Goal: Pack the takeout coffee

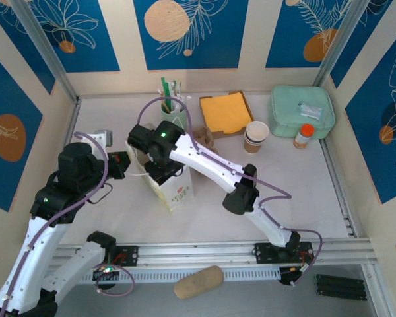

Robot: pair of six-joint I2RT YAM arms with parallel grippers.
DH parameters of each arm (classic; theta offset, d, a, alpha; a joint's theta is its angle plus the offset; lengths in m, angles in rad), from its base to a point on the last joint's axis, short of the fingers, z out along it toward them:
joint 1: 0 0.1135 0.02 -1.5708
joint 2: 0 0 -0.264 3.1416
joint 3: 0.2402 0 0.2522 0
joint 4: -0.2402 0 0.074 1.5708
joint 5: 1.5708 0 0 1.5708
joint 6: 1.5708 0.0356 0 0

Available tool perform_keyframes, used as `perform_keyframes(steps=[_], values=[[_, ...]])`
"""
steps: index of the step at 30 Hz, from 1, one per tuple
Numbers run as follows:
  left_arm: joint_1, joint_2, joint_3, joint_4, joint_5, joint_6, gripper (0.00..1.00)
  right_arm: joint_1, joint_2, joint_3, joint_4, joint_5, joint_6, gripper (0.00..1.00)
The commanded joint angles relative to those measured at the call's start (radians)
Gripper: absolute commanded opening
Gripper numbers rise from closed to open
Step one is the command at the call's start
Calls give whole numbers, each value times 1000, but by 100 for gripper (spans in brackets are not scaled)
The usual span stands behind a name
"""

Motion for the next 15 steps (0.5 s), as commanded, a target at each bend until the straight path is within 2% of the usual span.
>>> perform_keyframes(steps=[1,15], values=[[-3,-16,-8,9,15,-5,0,10,10,-13,1,-10,10,54],[-3,-18,-9,6,11,-6,0,-2,-4,-10,-12,-29,13,54]])
